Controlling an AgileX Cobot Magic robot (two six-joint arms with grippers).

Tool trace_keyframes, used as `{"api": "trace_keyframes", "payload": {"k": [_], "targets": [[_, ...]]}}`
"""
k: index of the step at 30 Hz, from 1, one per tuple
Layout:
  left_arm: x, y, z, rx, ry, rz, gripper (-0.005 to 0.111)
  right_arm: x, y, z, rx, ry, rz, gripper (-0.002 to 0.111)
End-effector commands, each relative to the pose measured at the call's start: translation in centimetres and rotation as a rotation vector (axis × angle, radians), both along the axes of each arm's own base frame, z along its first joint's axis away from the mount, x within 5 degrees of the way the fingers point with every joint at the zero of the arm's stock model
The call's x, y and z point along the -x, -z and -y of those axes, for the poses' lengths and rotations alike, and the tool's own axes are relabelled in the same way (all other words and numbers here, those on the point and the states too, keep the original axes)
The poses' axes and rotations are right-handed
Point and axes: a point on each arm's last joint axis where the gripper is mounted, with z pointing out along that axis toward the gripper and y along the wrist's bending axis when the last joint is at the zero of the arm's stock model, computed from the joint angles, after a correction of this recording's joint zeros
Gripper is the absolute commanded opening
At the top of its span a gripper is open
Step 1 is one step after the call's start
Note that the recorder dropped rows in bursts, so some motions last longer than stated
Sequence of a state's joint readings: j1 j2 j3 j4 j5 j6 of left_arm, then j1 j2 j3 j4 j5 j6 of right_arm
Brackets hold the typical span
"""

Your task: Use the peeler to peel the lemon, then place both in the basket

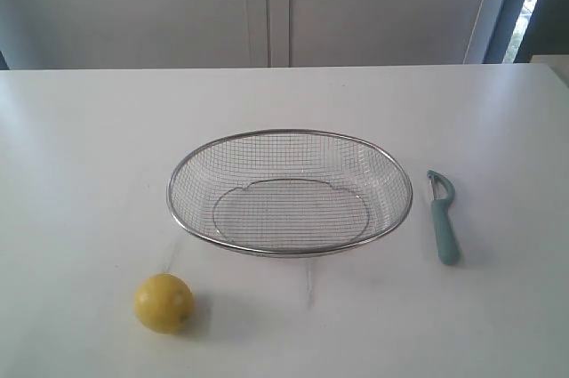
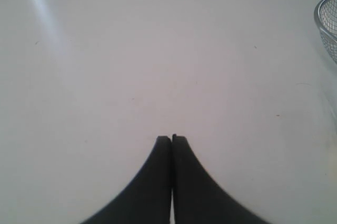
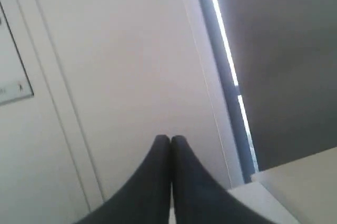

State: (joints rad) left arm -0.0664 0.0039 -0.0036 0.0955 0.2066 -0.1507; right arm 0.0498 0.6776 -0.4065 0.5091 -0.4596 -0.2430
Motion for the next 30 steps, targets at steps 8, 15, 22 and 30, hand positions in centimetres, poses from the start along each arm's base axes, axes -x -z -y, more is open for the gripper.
{"api": "trace_keyframes", "payload": {"k": [8, 15, 22, 30], "targets": [[0.0, 0.1, 0.0, 0.009, -0.004, 0.003, 0.0, -9.6, 0.0, -1.7, 0.29, -0.212, -0.527, 0.0], [0.0, 0.1, 0.0, 0.009, -0.004, 0.003, 0.0, -13.3, 1.3, 3.0, 0.26, -0.125, -0.719, 0.0], [0.0, 0.1, 0.0, 0.009, -0.004, 0.003, 0.0, -15.9, 4.0, 4.9, 0.178, -0.113, -1.055, 0.0], [0.0, 0.1, 0.0, 0.009, -0.004, 0.003, 0.0, -16.6, 5.8, 4.6, 0.128, -0.106, -1.258, 0.0]]}}
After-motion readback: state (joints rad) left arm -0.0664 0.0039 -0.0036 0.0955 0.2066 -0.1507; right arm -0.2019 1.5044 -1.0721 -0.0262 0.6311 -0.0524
